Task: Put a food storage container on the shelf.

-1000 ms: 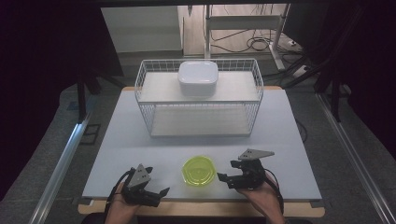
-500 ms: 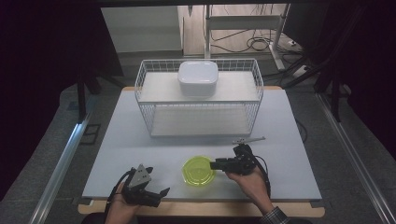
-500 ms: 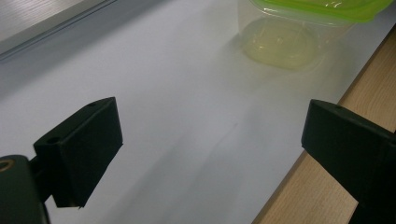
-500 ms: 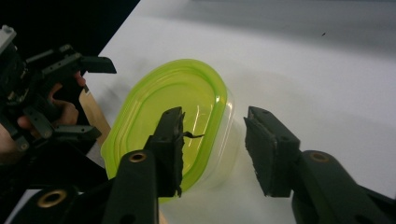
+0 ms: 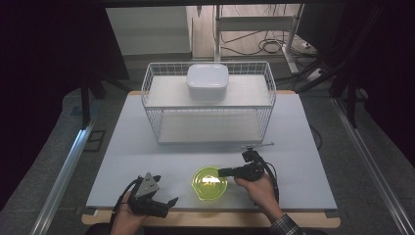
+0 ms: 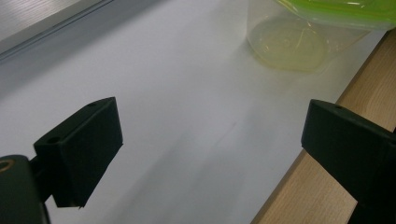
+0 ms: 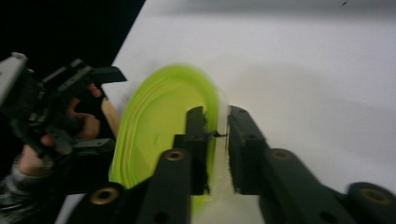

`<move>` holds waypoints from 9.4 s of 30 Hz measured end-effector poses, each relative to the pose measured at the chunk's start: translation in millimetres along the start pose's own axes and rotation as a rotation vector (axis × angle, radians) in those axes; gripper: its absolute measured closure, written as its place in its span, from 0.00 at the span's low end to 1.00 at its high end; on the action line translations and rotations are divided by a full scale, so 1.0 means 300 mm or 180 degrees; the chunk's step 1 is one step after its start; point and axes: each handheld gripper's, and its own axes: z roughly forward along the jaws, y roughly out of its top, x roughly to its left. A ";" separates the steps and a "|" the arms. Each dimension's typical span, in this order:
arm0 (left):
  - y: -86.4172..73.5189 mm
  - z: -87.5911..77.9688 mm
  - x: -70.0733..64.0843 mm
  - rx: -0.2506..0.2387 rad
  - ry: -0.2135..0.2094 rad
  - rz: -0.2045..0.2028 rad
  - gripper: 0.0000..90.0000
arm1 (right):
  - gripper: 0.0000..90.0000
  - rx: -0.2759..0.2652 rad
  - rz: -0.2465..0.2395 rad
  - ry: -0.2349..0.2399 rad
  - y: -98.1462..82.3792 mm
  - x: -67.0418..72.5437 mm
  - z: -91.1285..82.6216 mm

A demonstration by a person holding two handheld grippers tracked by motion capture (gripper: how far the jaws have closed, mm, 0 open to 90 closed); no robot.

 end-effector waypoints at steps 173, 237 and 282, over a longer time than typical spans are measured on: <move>0.001 -0.001 -0.006 0.0053 -0.0045 0.0046 0.05 | 0.41 -0.1685 -0.0280 -0.0825 0.852 0.356 -0.304; 0.002 0.004 -0.011 0.0059 -0.0049 0.0034 0.05 | 0.07 -0.0940 -0.1670 -0.0918 0.413 0.363 -0.230; 0.002 0.007 -0.014 0.0093 -0.0084 0.0045 0.05 | 0.01 -0.0588 -0.1918 -0.1198 0.089 0.194 -0.095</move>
